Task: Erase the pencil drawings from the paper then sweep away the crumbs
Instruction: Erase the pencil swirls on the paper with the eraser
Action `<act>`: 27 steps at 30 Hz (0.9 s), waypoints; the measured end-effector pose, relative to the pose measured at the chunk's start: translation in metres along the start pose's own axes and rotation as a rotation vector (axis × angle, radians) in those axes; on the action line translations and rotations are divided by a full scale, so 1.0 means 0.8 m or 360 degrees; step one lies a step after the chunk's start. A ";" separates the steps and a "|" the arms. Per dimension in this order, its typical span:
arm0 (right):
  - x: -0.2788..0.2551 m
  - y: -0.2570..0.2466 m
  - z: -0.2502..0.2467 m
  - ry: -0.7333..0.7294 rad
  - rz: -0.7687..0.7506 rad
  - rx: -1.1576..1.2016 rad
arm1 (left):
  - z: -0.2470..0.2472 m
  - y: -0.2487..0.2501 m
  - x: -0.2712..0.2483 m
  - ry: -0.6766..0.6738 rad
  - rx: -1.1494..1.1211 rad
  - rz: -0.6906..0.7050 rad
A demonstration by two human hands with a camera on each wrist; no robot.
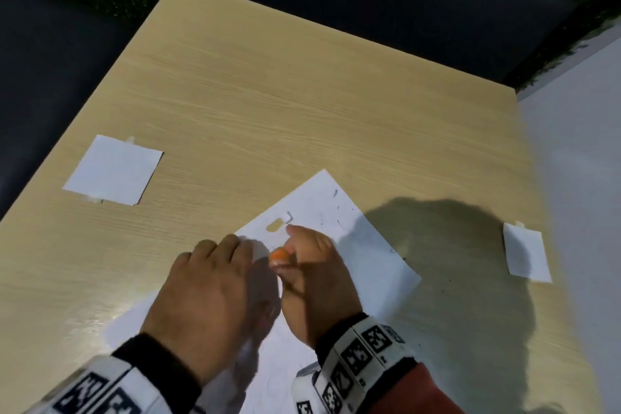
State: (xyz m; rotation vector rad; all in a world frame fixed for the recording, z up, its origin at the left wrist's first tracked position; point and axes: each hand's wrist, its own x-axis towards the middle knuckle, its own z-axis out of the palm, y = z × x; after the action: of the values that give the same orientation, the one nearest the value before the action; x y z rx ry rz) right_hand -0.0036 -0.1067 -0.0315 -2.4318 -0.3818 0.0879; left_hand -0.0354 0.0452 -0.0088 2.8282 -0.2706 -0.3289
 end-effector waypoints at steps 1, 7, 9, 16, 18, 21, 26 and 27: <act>-0.001 -0.002 0.000 -0.0026 -0.0060 0.0042 | -0.006 -0.002 0.014 0.0029 -0.0088 0.0066; 0.003 0.010 -0.011 -0.0080 -0.0110 0.0237 | -0.004 -0.022 0.097 -0.0354 -0.0076 0.0530; 0.001 0.015 -0.013 -0.0084 -0.0056 0.0261 | 0.001 -0.032 0.103 -0.0353 0.0061 0.0537; 0.006 0.033 -0.034 -0.0189 0.0163 0.0310 | 0.035 -0.045 0.034 -0.0333 0.0278 0.0462; 0.005 0.029 -0.036 -0.0043 0.0192 0.0024 | 0.042 -0.041 0.022 -0.0350 0.0285 0.0453; -0.009 -0.002 -0.014 -0.0161 0.0117 0.0047 | 0.046 -0.032 0.003 -0.0374 0.0237 0.0360; -0.032 0.002 -0.007 -0.0244 0.0248 -0.0098 | 0.057 -0.020 -0.010 -0.0351 0.0155 0.0184; -0.027 0.025 -0.017 -0.0110 0.0395 -0.0103 | 0.059 -0.019 -0.012 -0.0342 0.0156 0.0155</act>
State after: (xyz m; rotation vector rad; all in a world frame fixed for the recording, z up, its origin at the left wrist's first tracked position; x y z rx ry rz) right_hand -0.0173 -0.1357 -0.0342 -2.5351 -0.1125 0.2722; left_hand -0.0538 0.0497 -0.0552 2.8638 -0.4795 -0.6149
